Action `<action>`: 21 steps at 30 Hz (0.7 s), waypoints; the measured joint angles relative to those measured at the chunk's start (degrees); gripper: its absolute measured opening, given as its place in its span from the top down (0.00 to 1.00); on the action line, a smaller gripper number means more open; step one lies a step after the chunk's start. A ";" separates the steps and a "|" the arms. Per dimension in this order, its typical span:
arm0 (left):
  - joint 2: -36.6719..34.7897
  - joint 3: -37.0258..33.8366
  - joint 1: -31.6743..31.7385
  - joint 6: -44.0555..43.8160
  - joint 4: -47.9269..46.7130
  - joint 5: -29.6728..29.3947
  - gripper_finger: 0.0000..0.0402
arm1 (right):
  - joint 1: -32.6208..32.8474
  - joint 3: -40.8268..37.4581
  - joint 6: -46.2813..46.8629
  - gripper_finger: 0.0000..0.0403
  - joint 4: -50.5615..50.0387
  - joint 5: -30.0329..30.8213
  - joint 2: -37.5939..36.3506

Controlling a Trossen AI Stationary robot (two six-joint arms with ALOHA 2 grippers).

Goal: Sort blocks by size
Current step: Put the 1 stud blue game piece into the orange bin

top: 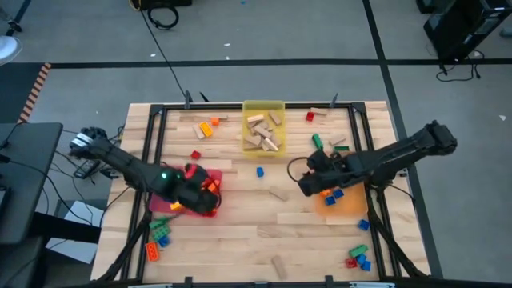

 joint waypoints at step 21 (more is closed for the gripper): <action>20.09 9.81 -19.32 -33.13 -9.94 22.90 0.54 | 6.09 -3.89 -10.40 0.39 -0.75 0.01 -10.25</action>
